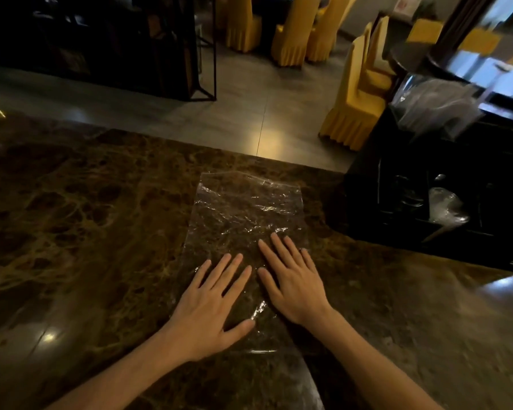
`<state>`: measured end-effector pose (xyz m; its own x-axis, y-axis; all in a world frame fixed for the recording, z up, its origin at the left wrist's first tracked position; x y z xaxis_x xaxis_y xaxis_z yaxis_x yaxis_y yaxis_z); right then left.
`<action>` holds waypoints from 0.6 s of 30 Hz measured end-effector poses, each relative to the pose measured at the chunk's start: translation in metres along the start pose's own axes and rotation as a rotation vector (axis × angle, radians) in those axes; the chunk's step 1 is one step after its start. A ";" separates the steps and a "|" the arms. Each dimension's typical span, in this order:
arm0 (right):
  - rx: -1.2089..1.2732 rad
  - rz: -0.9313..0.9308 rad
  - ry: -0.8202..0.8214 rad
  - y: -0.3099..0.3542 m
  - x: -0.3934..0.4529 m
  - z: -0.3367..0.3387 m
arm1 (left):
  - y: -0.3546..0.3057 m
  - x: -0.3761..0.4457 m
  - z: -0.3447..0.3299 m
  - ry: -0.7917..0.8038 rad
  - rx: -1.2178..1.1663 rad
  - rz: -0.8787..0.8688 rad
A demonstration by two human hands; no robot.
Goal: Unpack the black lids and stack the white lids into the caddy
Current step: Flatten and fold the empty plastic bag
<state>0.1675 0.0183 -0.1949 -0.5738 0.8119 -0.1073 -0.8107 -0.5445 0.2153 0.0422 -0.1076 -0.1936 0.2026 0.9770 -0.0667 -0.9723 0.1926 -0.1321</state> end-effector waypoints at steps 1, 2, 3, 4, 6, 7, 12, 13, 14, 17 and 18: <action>0.002 -0.016 -0.009 -0.002 0.010 0.002 | 0.000 0.000 -0.001 0.005 -0.009 -0.011; 0.005 -0.032 -0.019 -0.004 0.022 0.004 | 0.000 0.000 -0.002 0.008 -0.019 -0.022; 0.007 -0.046 -0.029 -0.006 0.034 0.007 | 0.000 0.000 -0.002 0.008 -0.029 -0.031; 0.007 -0.059 -0.042 -0.009 0.047 0.010 | 0.000 0.001 -0.002 0.009 -0.038 -0.036; 0.001 -0.088 -0.065 -0.014 0.070 0.016 | -0.001 0.001 -0.001 0.025 -0.052 -0.039; 0.000 -0.098 -0.071 -0.016 0.079 0.018 | -0.001 0.001 -0.002 0.033 -0.058 -0.037; -0.007 -0.073 -0.084 -0.020 0.094 0.017 | 0.018 0.017 0.007 0.007 -0.071 0.022; -0.011 -0.066 -0.085 -0.020 0.094 0.015 | 0.027 0.024 0.012 -0.011 -0.068 0.052; -0.012 -0.063 -0.089 -0.021 0.094 0.014 | 0.038 0.034 0.016 -0.028 -0.073 0.087; 0.001 -0.057 -0.103 -0.023 0.093 0.015 | 0.083 0.064 0.027 -0.059 -0.071 0.192; 0.010 -0.055 -0.102 -0.023 0.093 0.015 | 0.100 0.073 0.030 -0.063 -0.056 0.221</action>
<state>0.1341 0.1093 -0.1955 -0.5130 0.8582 -0.0200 -0.8394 -0.4966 0.2211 -0.0433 -0.0143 -0.1821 -0.0242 0.9990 -0.0384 -0.9840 -0.0306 -0.1756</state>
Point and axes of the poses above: each hand's wrist, its own x-axis towards the middle knuckle, its own z-axis out of the back of the hand, y = z × x, the point moved 6 cm from there along x, towards the middle knuckle, and after that the axes turned 11 degrees about -z, right-handed, at the moved point
